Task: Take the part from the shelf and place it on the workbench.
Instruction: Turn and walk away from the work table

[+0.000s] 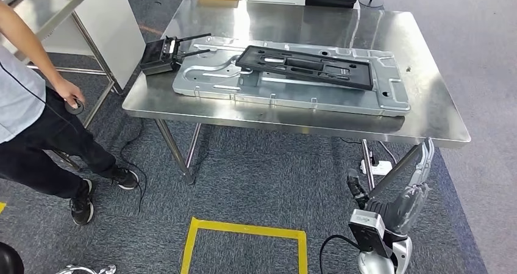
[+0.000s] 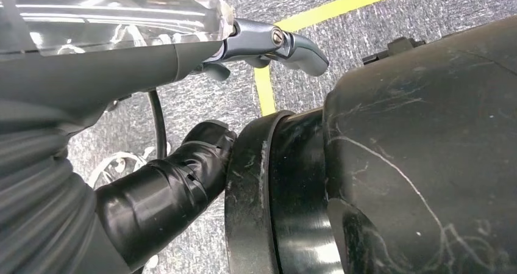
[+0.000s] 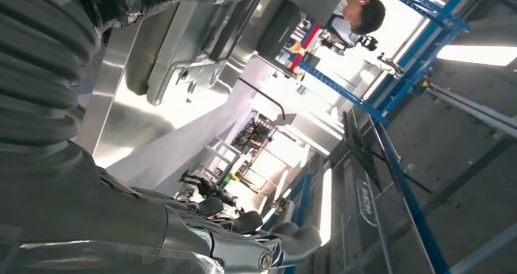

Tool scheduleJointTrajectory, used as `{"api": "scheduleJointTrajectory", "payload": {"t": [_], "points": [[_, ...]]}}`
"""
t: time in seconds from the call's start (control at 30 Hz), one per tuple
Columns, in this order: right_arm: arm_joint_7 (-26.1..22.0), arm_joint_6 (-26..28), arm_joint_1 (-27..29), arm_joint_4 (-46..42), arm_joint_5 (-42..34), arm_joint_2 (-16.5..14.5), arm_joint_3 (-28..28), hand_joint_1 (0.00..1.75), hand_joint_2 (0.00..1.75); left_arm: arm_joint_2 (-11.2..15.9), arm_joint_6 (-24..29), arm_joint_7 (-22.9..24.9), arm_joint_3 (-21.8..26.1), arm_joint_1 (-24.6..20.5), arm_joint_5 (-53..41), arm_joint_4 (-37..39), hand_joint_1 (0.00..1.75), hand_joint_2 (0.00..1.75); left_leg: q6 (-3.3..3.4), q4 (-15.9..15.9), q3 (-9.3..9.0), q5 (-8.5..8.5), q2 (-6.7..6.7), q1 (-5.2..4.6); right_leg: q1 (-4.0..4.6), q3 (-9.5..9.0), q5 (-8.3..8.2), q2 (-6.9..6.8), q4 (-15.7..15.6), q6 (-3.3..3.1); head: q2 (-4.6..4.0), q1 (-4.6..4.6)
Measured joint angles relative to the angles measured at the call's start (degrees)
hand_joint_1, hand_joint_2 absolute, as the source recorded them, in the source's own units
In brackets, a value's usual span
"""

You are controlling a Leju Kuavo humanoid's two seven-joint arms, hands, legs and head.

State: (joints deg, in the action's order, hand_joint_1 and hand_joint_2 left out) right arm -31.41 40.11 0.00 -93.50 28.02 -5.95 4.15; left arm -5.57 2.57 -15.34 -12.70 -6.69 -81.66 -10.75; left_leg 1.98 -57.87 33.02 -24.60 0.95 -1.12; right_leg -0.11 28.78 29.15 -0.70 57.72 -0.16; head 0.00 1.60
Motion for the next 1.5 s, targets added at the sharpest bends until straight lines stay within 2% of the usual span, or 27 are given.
{"api": "scheduleJointTrajectory", "payload": {"t": [0.07, 0.13, 0.2, 0.23, 0.27, 0.3, 0.4, 0.47, 0.53, 0.57, 0.63, 0.7, 0.73, 0.77, 0.8, 0.87, 0.93, 0.97, 1.07, 1.1, 1.17, 1.23, 1.27, 1.3, 1.33, 1.43, 1.5], "points": [[0.04, 0.0, -0.03, -0.08, 0.04, -0.05, 0.0, 0.0, 1.75, 0.08, -0.01, -0.02, -0.01, 0.0, 0.0, 0.0, 0.0, 0.0, -0.59, -0.72, 0.43, -0.83, -0.04, -0.17, -0.42, 0.43, -0.84, -0.25, -0.75, -0.63, 0.0, -0.04], [0.04, -0.01, 0.03, -0.13, -0.13, -0.19, 0.0, 0.0, 1.75, 0.16, -0.01, -0.08, -0.05, 0.0, 0.0, 0.0, 0.0, 0.0, -1.2, -5.03, 1.64, -5.09, -0.09, -0.28, -0.7, 1.34, -1.95, -0.53, -1.29, -1.27, 0.0, -0.18], [0.04, -0.01, 0.24, -0.14, -0.41, -0.32, 0.0, 0.0, 1.75, 0.21, 0.0, -0.11, -0.1, -0.02, 0.0, 0.0, 0.0, 0.0, -1.74, -11.82, 2.72, -10.0, -0.12, -0.33, -0.52, 2.57, -2.78, -0.58, -1.19, -1.52, 0.0, -0.25], [0.04, 0.0, 0.39, -0.13, -0.51, -0.35, 0.0, 0.0, 1.75, 0.23, 0.01, -0.07, -0.11, -0.02, 0.0, 0.0, 0.0, 0.0, -1.89, -14.12, 2.59, -11.05, -0.14, -0.33, -0.4, 3.23, -3.15, -0.59, -0.98, -1.51, 0.0, -0.25], [0.04, 0.0, 0.52, -0.13, -0.63, -0.36, 0.0, 0.0, 1.75, 0.25, 0.01, -0.01, -0.13, -0.01, 0.0, 0.0, 0.0, 0.0, -1.99, -14.64, 1.73, -10.93, -0.16, -0.28, -0.32, 3.95, -3.49, -0.6, -0.7, -1.47, 0.0, -0.24], [0.04, 0.0, 0.63, -0.13, -0.74, -0.37, 0.0, 0.0, 1.75, 0.26, 0.01, 0.05, -0.13, -0.01, 0.0, 0.0, 0.0, 0.0, -2.04, -13.04, 0.06, -9.78, -0.18, -0.16, -0.27, 4.68, -3.81, -0.6, -0.31, -1.38, 0.0, -0.24], [-0.1, 0.0, 0.79, -0.13, -1.12, -0.46, 0.0, 0.0, 1.75, 0.1, 0.0, 0.06, -0.14, 0.01, 0.0, 0.0, 0.0, 0.0, -1.97, -2.56, -6.12, -6.61, -0.14, 0.19, -0.06, 6.73, -4.55, -0.58, 1.07, -0.82, 0.0, -0.25], [-0.25, 0.0, 0.84, -0.13, -1.34, -0.61, 0.0, 0.0, 1.75, -0.17, 0.0, -0.21, -0.15, 0.05, 0.0, 0.0, 0.0, 0.0, -1.46, 0.32, -6.91, -6.84, -0.04, 0.15, 0.16, 7.68, -5.27, -0.56, 1.62, -0.35, 0.0, -0.25], [-0.3, 0.0, 0.91, -0.13, -1.45, -0.72, 0.0, 0.0, 1.75, -0.44, 0.01, -0.42, -0.15, 0.07, 0.0, 0.0, 0.0, 0.0, -0.51, 0.65, -6.2, -6.4, -0.09, 0.27, 0.21, 8.19, -5.88, -0.47, 1.76, 0.16, 0.0, -0.23], [-0.31, 0.0, 0.94, -0.13, -1.49, -0.74, 0.0, 0.0, 1.75, -0.55, 0.01, -0.48, -0.15, 0.07, 0.0, 0.0, 0.0, 0.0, 0.12, 0.74, -5.88, -6.01, -0.19, 0.39, 0.21, 8.51, -5.38, -0.29, 2.18, 0.5, 0.0, -0.21], [-0.31, 0.0, 1.02, -0.11, -1.52, -0.75, 0.0, 0.0, 1.75, -0.77, 0.02, -0.57, -0.18, 0.08, 0.0, 0.0, 0.0, 0.0, 1.35, 0.95, -5.01, -5.0, -0.46, 0.65, 0.07, 9.98, -1.71, 0.11, 5.86, 1.25, 0.0, -0.18], [-0.31, 0.0, 1.11, -0.07, -1.57, -0.75, 0.0, 0.0, 1.75, -0.89, 0.03, -0.73, -0.29, 0.08, 0.0, 0.0, 0.0, 0.0, 1.79, 0.86, -3.86, -4.04, -0.6, 0.64, -0.25, 12.2, 3.18, 0.27, 12.97, 1.8, 0.0, -0.17], [-0.31, 0.0, 1.18, -0.03, -1.58, -0.75, 0.0, 0.0, 1.75, -0.92, 0.03, -0.8, -0.38, 0.08, 0.0, 0.0, 0.0, 0.0, 1.77, 0.81, -3.28, -3.58, -0.63, 0.64, -0.4, 12.84, 4.37, 0.28, 15.99, 1.95, 0.0, -0.18], [-0.31, 0.0, 1.25, 0.01, -1.6, -0.75, 0.0, 0.0, 1.75, -0.95, 0.04, -0.85, -0.48, 0.07, 0.0, 0.0, 0.0, 0.0, 1.72, 0.75, -2.72, -3.17, -0.64, 0.64, -0.52, 12.62, 4.36, 0.28, 17.38, 2.02, 0.0, -0.19], [-0.31, 0.0, 1.31, 0.03, -1.6, -0.75, 0.0, 0.0, 1.75, -0.96, 0.06, -0.87, -0.6, 0.06, 0.0, 0.0, 0.0, 0.0, 1.63, 0.68, -2.25, -2.81, -0.65, 0.64, -0.6, 11.25, 3.34, 0.28, 16.56, 2.0, 0.0, -0.18], [-0.31, 0.0, 1.31, 0.04, -1.61, -0.76, 0.0, 0.0, 1.75, -1.04, 0.09, -0.87, -0.86, 0.02, 0.0, -0.01, 0.0, 0.0, 1.36, 0.56, -1.69, -2.29, -0.64, 0.63, -0.64, 5.64, 0.67, 0.28, 9.03, 1.67, 0.0, -0.18], [-0.33, 0.0, 1.27, 0.03, -1.62, -0.76, 0.0, 0.0, 1.75, -1.17, 0.09, -0.83, -1.04, 0.0, 0.0, -0.03, 0.0, 0.0, 0.84, 0.42, -1.36, -1.86, -0.61, 0.5, -0.37, 1.0, -0.18, 0.33, 1.67, 1.1, 0.0, -0.2], [-0.35, 0.0, 1.27, 0.02, -1.64, -0.77, 0.0, 0.0, 1.75, -1.24, 0.09, -0.79, -1.09, 0.0, 0.0, -0.04, 0.0, 0.0, 0.49, 0.38, -1.2, -1.61, -0.61, 0.47, -0.2, 0.17, -0.05, 0.36, 0.03, 0.84, 0.0, -0.21], [-0.39, 0.0, 1.31, 0.02, -1.7, -0.84, 0.0, 0.0, 1.75, -1.3, 0.09, -0.69, -1.17, 0.02, 0.0, -0.04, 0.0, 0.0, -0.58, 0.02, -0.6, -1.52, -0.58, 0.46, -0.27, 0.65, -0.84, 0.25, -0.73, -0.19, 0.0, -0.21], [-0.39, 0.0, 1.3, 0.02, -1.72, -0.9, 0.0, 0.0, 1.75, -1.3, 0.09, -0.67, -1.21, 0.03, 0.0, -0.04, 0.0, 0.0, -0.88, -1.05, -0.13, -2.68, -0.57, 0.48, -0.41, 0.98, -1.29, 0.12, -0.92, -0.7, 0.0, -0.24], [-0.37, 0.0, 1.37, 0.04, -1.75, -0.99, 0.0, 0.0, 1.75, -1.28, 0.09, -0.64, -1.26, 0.05, 0.0, -0.04, 0.0, 0.0, -1.41, -6.39, 1.55, -7.28, -0.57, 0.58, -0.47, 2.02, -2.2, -0.15, -1.03, -1.41, 0.0, -0.28], [-0.27, 0.0, 1.55, 0.16, -1.86, -1.02, 0.0, 0.0, 1.75, -1.27, 0.1, -0.66, -1.29, 0.06, 0.0, -0.04, 0.0, 0.0, -1.76, -13.16, 2.83, -11.42, -0.58, 0.6, -0.28, 3.32, -2.98, -0.22, -0.77, -1.6, 0.0, -0.3], [-0.22, 0.0, 1.65, 0.28, -1.98, -1.02, 0.0, 0.0, 1.75, -1.26, 0.12, -0.65, -1.29, 0.07, 0.0, -0.04, 0.0, 0.0, -1.82, -14.74, 2.47, -11.9, -0.58, 0.6, -0.17, 3.99, -3.35, -0.24, -0.57, -1.61, 0.0, -0.3], [-0.2, 0.0, 1.73, 0.42, -2.17, -1.02, 0.0, 0.0, 1.75, -1.25, 0.14, -0.6, -1.29, 0.07, 0.0, -0.04, 0.0, 0.0, -1.77, -14.26, 1.22, -11.23, -0.59, 0.61, -0.08, 4.65, -3.68, -0.25, -0.33, -1.57, 0.0, -0.3], [-0.19, 0.0, 1.8, 0.54, -2.4, -1.02, 0.0, 0.0, 1.75, -1.25, 0.16, -0.46, -1.29, 0.06, 0.0, -0.04, 0.0, 0.0, -1.64, -11.69, -0.87, -9.75, -0.59, 0.61, 0.0, 5.32, -3.99, -0.25, -0.03, -1.51, 0.0, -0.3], [-0.2, 0.0, 1.91, 0.69, -3.14, -1.02, 0.0, 0.0, 1.75, -1.25, 0.31, -0.13, -1.29, 0.08, 0.0, -0.04, 0.0, 0.0, -0.83, -0.55, -7.18, -7.06, -0.49, 0.44, 0.23, 7.17, -4.95, -0.24, 0.92, -1.01, 0.0, -0.3], [-0.22, 0.0, 2.01, 0.74, -3.46, -1.02, 0.0, 0.0, 1.75, -1.25, 0.45, -0.2, -1.29, 0.12, 0.0, -0.04, 0.0, 0.0, -0.24, 1.66, -7.6, -7.13, -0.44, 0.24, 0.29, 7.95, -5.83, -0.26, 1.13, -0.48, 0.0, -0.28]]}}
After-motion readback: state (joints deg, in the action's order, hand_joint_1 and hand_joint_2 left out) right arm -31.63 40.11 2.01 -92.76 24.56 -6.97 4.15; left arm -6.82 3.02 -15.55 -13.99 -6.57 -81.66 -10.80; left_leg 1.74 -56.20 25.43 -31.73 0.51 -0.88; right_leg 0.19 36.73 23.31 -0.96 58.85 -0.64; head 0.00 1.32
